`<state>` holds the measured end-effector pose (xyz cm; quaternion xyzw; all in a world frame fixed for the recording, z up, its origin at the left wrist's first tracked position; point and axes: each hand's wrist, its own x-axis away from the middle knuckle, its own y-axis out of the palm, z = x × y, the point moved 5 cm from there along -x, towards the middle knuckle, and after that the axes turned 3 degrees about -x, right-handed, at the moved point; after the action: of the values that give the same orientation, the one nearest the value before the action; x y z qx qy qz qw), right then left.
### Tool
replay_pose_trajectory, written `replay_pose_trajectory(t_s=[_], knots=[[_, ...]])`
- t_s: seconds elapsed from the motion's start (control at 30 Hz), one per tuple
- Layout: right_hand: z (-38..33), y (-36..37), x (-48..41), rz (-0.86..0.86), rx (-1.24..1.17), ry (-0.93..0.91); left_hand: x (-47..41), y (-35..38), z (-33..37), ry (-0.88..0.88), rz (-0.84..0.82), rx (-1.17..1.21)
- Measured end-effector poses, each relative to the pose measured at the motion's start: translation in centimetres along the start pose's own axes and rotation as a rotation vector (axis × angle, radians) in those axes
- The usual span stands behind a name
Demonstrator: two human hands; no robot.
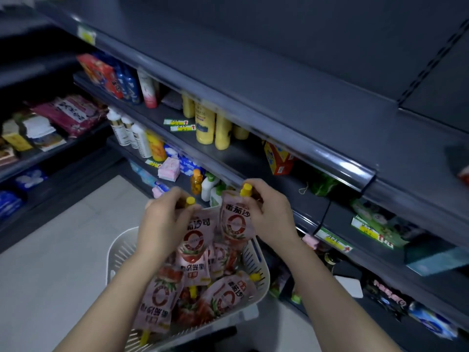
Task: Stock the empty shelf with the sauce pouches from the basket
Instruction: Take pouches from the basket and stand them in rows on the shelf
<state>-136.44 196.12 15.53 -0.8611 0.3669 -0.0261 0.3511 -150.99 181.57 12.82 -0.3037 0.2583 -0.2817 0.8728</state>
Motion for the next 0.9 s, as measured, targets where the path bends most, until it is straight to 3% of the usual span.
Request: replay_pose_trajectory(t_s=[0.13, 0.5, 0.9], knots=[[-2.5, -4.5, 0.0, 0.065, -0.001, -0.043, -1.3, -2.1, 3.8, -0.028, 0.051, 0.133], [-6.0, -20.3, 2.4, 0.229, -0.051, -0.125, -4.0, -5.5, 20.4, 0.208, 0.148, 0.267], [-3.3, -34.9, 6.7, 0.369, 0.047, -0.122, -3.5, -0.1, 36.3, 0.328, 0.095, 0.445]])
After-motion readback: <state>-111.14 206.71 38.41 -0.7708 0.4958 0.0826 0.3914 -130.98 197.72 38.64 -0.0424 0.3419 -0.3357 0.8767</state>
